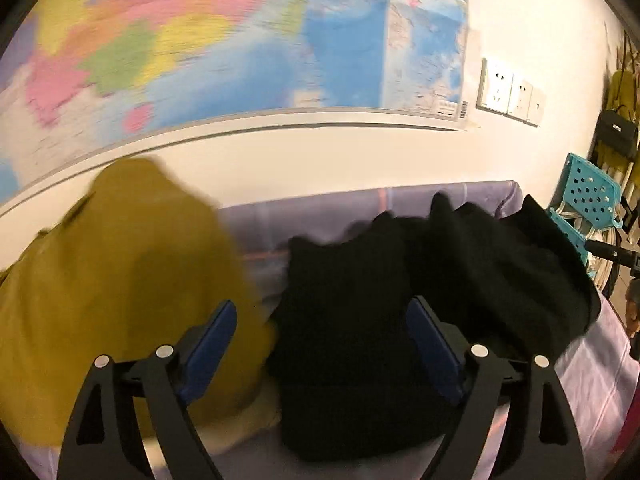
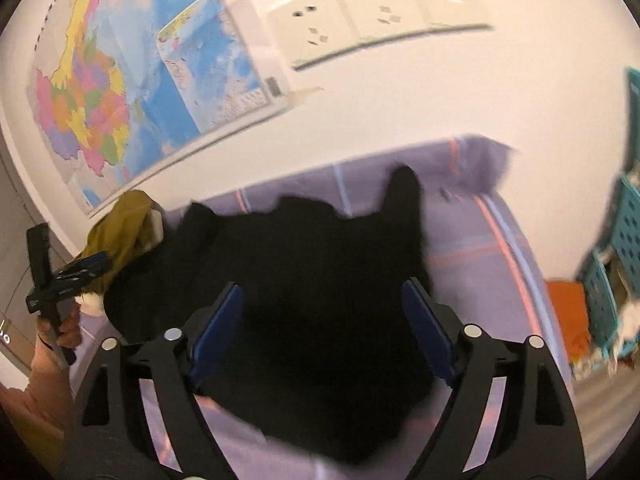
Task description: Fold large clothes
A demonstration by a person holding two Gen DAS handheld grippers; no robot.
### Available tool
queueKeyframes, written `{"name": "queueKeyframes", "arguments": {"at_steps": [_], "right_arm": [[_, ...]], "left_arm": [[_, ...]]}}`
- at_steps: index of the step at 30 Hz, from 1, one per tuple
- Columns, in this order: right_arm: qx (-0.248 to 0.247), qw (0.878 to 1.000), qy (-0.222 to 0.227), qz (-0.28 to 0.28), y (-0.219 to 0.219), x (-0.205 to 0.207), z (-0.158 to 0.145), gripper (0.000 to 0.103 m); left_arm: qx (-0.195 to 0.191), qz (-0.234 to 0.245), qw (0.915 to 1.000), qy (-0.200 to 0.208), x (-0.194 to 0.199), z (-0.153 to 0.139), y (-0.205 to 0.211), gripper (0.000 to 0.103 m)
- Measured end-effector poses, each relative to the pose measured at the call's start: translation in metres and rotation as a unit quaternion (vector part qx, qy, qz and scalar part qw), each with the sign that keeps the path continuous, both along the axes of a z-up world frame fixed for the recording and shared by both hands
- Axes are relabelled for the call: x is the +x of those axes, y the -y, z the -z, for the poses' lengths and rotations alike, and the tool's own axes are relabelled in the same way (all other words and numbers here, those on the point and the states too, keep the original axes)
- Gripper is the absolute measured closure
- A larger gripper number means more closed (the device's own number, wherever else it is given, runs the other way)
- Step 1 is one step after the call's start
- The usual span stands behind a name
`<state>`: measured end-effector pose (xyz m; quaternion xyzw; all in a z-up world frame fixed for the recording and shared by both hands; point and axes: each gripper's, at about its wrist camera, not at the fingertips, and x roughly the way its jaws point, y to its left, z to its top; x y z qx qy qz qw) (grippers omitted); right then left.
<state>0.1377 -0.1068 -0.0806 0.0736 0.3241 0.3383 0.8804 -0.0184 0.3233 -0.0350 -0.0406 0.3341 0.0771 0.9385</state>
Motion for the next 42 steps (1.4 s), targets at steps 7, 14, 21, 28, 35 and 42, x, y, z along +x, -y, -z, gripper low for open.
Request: {"name": "queueKeyframes", "arguments": {"at_steps": [7,14,21,28,35,42], "right_arm": [[-0.006,0.999,-0.038,-0.018,0.007,-0.033,0.047,0.009],[0.000,0.999,-0.033,-0.036,0.000,-0.030,0.044,0.080],[0.080,0.997,0.017,-0.008,0.084,-0.063,-0.020,0.101],[0.032,0.993,-0.096,0.062,0.101,-0.034,0.053,0.100],[-0.016,0.994,-0.007,0.111,0.085,-0.053,0.011,0.053],[-0.018,0.998,0.053,0.026,0.025,-0.060,-0.019,0.038]], "left_arm": [[-0.029,0.001,0.9993,-0.025,-0.034,0.033,0.006,0.009],[-0.102,0.033,0.9931,-0.047,0.003,0.066,0.028,0.076],[-0.215,0.032,0.9759,-0.019,-0.033,0.037,0.010,0.085],[-0.204,0.046,0.9718,-0.108,-0.040,0.077,0.038,0.076],[-0.078,0.047,0.9958,-0.005,-0.054,0.015,0.054,0.031],[-0.045,0.091,0.9924,-0.068,0.014,0.036,0.087,0.026]]}}
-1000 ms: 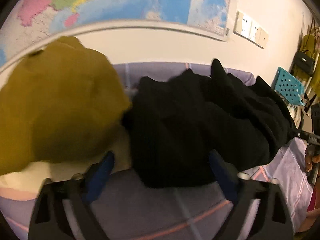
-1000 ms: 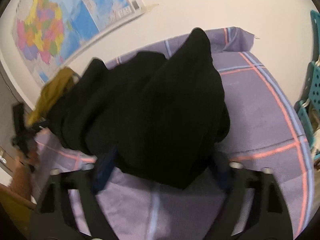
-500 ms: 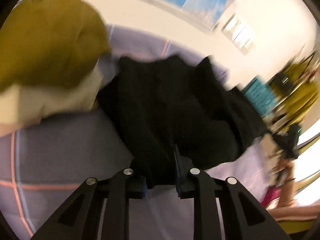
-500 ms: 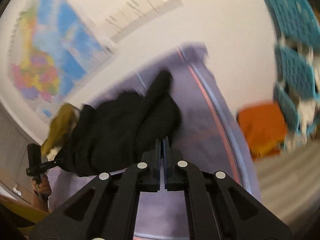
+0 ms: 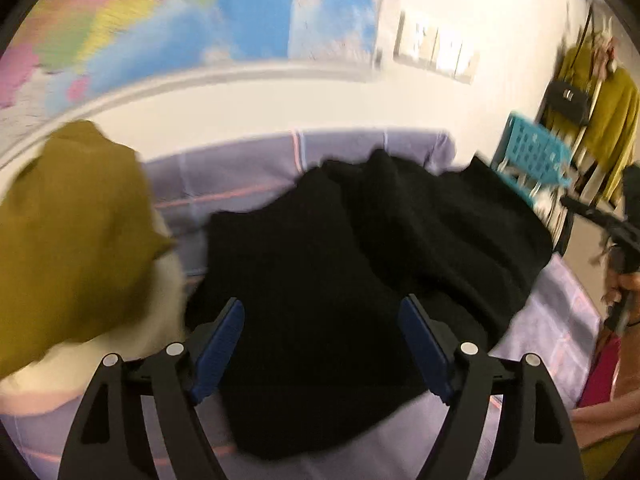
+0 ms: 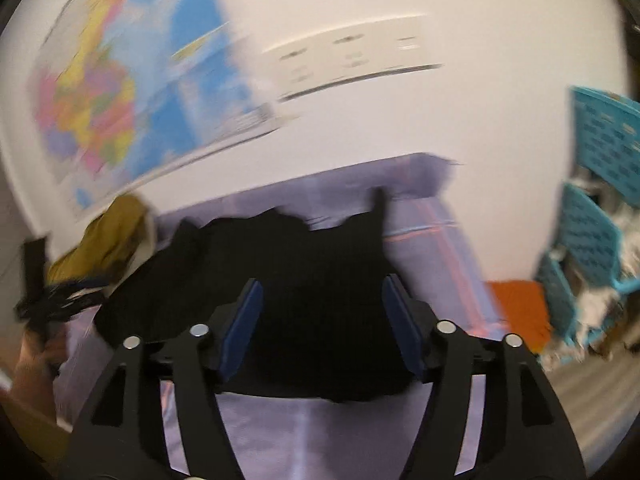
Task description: Fold large clothes
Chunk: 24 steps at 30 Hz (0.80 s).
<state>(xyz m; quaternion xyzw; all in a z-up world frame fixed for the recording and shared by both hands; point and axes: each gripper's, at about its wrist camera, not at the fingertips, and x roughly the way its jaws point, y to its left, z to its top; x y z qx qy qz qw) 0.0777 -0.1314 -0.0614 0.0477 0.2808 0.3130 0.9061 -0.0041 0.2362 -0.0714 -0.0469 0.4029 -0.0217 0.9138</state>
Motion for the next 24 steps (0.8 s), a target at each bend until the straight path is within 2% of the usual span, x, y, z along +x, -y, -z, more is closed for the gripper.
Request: {"name": "queueKeyframes", "arguments": {"at_steps": [2,5,6,7,8,10,11,13,14,15,16,18,19,21,23,24], "right_arm": [[-0.012,0.999,-0.012,-0.040,-0.032,0.002,0.007,0.038],[-0.027,0.995,-0.034,-0.089,-0.069,0.009,0.023,0.039],[-0.038,0.993,-0.038,-0.101,-0.081,0.011,0.028,0.039],[-0.045,0.993,-0.038,-0.107,-0.089,0.010,0.028,0.039],[-0.054,0.992,-0.034,-0.110,-0.097,0.012,0.029,0.039],[-0.064,0.991,-0.030,-0.114,-0.109,0.012,0.028,0.039],[-0.065,0.991,-0.029,-0.113,-0.112,0.015,0.027,0.039],[-0.064,0.991,-0.036,-0.115,-0.117,0.022,0.028,0.039],[-0.063,0.990,-0.038,-0.118,-0.118,0.023,0.028,0.039],[-0.060,0.990,-0.041,-0.121,-0.121,0.026,0.027,0.039],[-0.059,0.990,-0.042,-0.125,-0.124,0.026,0.027,0.038],[-0.053,0.989,-0.040,-0.136,-0.132,0.025,0.024,0.036],[-0.052,0.988,-0.037,-0.143,-0.138,0.025,0.022,0.030],[-0.060,0.988,-0.028,-0.140,-0.148,0.025,0.020,0.028],[-0.074,0.987,-0.031,-0.138,-0.157,0.029,0.022,0.027],[-0.083,0.987,-0.032,-0.130,-0.160,0.032,0.023,0.027]], "left_arm": [[0.017,0.004,0.9994,-0.030,0.025,0.020,0.007,0.034],[0.025,-0.004,0.9993,-0.028,0.047,0.036,0.008,0.071],[0.028,-0.020,0.9987,-0.037,0.055,0.038,0.004,0.089],[0.021,-0.030,0.9985,-0.040,0.059,0.037,0.001,0.103],[0.019,-0.046,0.9983,-0.030,0.059,0.032,-0.006,0.103],[0.046,-0.098,0.9941,-0.006,0.053,0.018,-0.026,0.103],[0.030,-0.104,0.9941,0.006,0.045,0.013,-0.039,0.103],[-0.013,-0.094,0.9955,-0.002,0.035,0.016,-0.055,0.103],[-0.018,-0.087,0.9960,0.001,0.031,0.016,-0.056,0.103],[-0.025,-0.076,0.9968,0.005,0.026,0.016,-0.055,0.094],[-0.034,-0.066,0.9972,0.007,0.024,0.016,-0.053,0.070],[-0.040,-0.047,0.9977,0.027,0.020,0.013,-0.044,0.041],[-0.037,-0.038,0.9981,0.032,0.020,0.011,-0.039,0.040],[-0.029,-0.014,0.9992,0.022,0.030,0.015,-0.026,0.037],[-0.018,-0.009,0.9998,0.010,0.038,0.020,-0.016,0.030],[-0.015,-0.001,0.9999,-0.004,0.050,0.026,-0.010,0.022]]}}
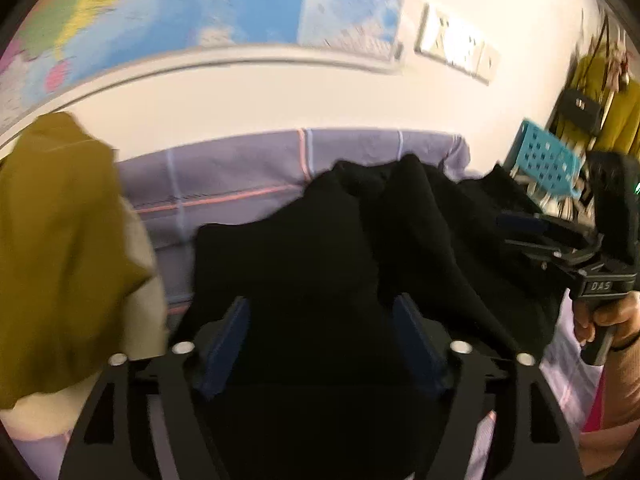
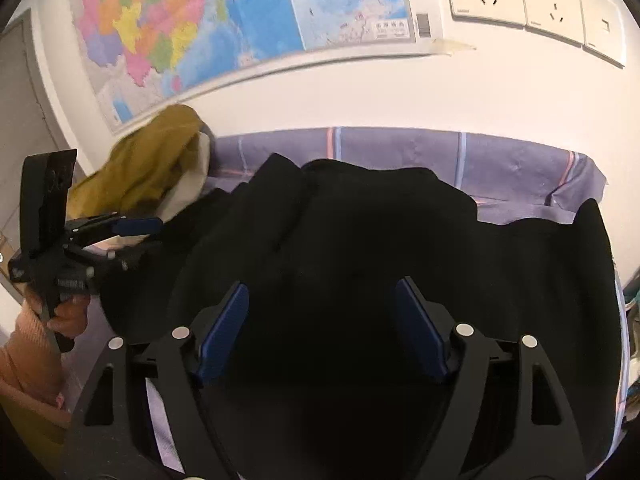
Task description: Fold large clothes
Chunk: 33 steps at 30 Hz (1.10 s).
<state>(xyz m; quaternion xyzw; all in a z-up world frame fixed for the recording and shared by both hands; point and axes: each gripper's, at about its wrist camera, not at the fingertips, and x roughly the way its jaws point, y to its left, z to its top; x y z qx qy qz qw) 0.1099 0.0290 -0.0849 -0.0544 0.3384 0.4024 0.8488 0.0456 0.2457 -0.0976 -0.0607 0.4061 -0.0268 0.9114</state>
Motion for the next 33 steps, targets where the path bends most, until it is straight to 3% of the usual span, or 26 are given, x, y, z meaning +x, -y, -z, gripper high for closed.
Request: {"name": "queueKeyframes", "arguments": {"at_steps": [3,5,7,9,12,14,17,19,21,22,24,26,27,28,30,31,33], "right_arm": [[-0.013,1.000,-0.011,0.015,-0.003,0.012,0.008,0.024],[-0.011,0.999,-0.027,0.021,-0.001,0.020,0.014,0.024],[-0.013,0.999,-0.030,0.025,0.002,0.024,0.018,0.026],[-0.015,0.999,-0.033,0.024,0.004,0.025,0.020,0.030],[-0.014,0.999,-0.028,0.030,0.009,0.029,0.018,0.048],[-0.019,0.999,-0.026,0.035,0.012,0.032,0.019,0.079],[-0.041,0.998,-0.015,0.054,0.016,0.039,0.023,0.103],[-0.055,0.995,-0.029,0.074,0.022,0.052,0.034,0.103],[-0.024,0.994,-0.073,0.082,0.032,0.063,0.042,0.103],[-0.016,0.994,-0.072,0.083,0.035,0.062,0.041,0.103],[-0.018,0.994,-0.046,0.099,0.037,0.054,0.032,0.090],[-0.002,0.995,-0.033,0.095,0.038,0.047,0.024,0.050],[-0.003,0.996,-0.025,0.091,0.037,0.045,0.022,0.044],[-0.016,0.996,-0.016,0.092,0.034,0.045,0.021,0.043],[-0.028,0.994,-0.030,0.097,0.034,0.054,0.030,0.051],[-0.027,0.993,-0.040,0.103,0.037,0.059,0.036,0.060],[-0.013,0.992,-0.056,0.113,0.043,0.064,0.040,0.063]], "left_arm": [[0.011,0.003,0.9990,-0.042,0.020,0.015,0.010,0.018],[0.028,0.011,0.9968,-0.074,0.035,0.029,0.015,0.025],[0.046,-0.005,0.9958,-0.079,0.040,0.032,0.015,0.063],[0.018,-0.017,0.9974,-0.068,0.039,0.027,0.005,0.085],[-0.025,-0.037,0.9985,-0.033,0.024,0.014,-0.013,0.093],[-0.032,-0.049,0.9978,-0.033,0.019,0.015,-0.017,0.093],[-0.043,-0.063,0.9963,-0.040,0.014,0.021,-0.022,0.093],[-0.053,-0.069,0.9950,-0.050,0.014,0.027,-0.029,0.076],[-0.051,-0.072,0.9948,-0.050,0.014,0.028,-0.029,0.071],[-0.050,-0.070,0.9951,-0.047,0.011,0.026,-0.028,0.066],[-0.041,-0.073,0.9958,-0.039,0.009,0.020,-0.026,0.047],[-0.023,-0.061,0.9979,-0.008,0.003,0.008,-0.019,0.044],[-0.017,-0.058,0.9982,-0.003,0.005,0.007,-0.017,0.041],[-0.009,-0.055,0.9984,0.001,0.005,0.004,-0.013,0.041],[0.007,-0.056,0.9984,0.003,0.007,0.002,-0.007,0.041],[0.014,-0.054,0.9984,0.004,0.006,0.001,-0.003,0.040],[0.022,-0.055,0.9982,0.006,0.004,0.000,0.002,0.038]]}}
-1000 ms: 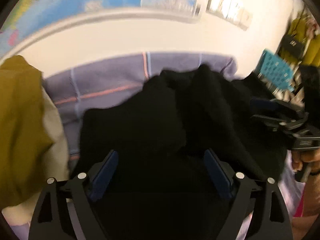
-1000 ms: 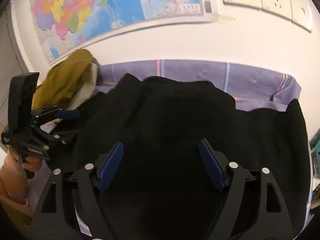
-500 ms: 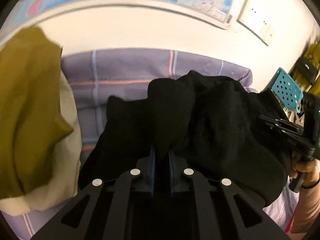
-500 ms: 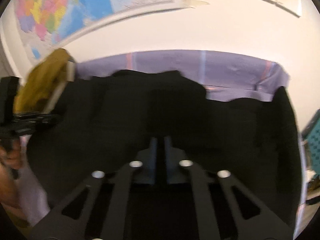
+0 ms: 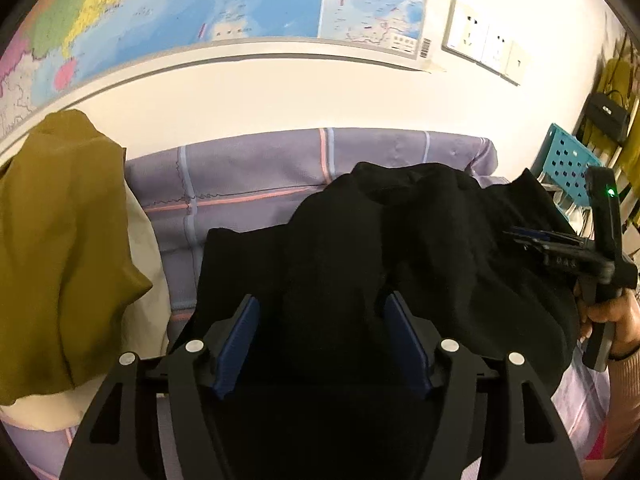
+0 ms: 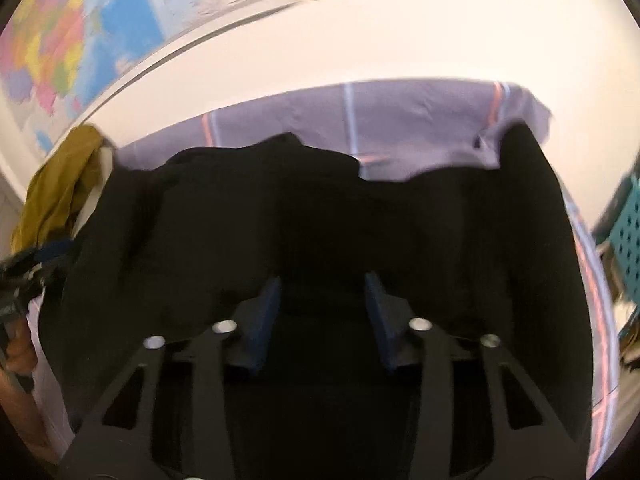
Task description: Fold large clothes
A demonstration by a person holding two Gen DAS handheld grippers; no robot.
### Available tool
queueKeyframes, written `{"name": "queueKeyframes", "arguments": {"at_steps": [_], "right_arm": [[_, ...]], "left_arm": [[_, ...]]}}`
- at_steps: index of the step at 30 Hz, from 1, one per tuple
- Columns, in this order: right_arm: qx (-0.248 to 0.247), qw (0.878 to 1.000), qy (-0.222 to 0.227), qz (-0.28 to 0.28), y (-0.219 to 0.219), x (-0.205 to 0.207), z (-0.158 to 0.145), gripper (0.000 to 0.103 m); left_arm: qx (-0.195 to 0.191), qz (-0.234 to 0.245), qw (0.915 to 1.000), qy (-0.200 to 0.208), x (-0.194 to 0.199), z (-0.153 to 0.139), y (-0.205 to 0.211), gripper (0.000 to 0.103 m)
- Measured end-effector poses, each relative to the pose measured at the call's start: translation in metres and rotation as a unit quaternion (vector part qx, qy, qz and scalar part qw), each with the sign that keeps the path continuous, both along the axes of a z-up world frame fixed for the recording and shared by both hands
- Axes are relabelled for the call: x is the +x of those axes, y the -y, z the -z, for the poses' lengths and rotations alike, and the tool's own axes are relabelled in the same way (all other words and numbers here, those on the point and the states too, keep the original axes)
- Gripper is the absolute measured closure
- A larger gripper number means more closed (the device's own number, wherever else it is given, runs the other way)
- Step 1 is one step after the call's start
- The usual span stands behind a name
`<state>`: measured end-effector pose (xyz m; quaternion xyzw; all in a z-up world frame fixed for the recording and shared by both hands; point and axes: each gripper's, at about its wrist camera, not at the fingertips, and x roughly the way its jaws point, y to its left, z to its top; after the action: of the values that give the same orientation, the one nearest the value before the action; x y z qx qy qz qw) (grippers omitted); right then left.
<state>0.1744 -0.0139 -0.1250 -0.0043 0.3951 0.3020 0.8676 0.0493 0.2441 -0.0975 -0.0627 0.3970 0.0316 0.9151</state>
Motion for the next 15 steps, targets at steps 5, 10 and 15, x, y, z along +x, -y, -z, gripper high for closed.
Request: {"name": "queueKeyframes", "arguments": {"at_steps": [5,10,15], "right_arm": [[0.032,0.999,0.010,-0.002,0.016,-0.016,-0.012,0.047],[0.055,0.998,0.033,-0.027,0.034,-0.047,-0.028,0.046],[0.067,0.996,0.036,-0.042,0.046,-0.077,-0.030,0.044]], "left_arm": [[0.016,-0.004,0.9998,0.012,-0.012,-0.008,0.007,0.030],[0.025,-0.004,0.9994,0.025,-0.023,-0.014,0.013,0.027],[0.028,-0.002,0.9992,0.030,-0.035,-0.014,0.019,0.024]]}}
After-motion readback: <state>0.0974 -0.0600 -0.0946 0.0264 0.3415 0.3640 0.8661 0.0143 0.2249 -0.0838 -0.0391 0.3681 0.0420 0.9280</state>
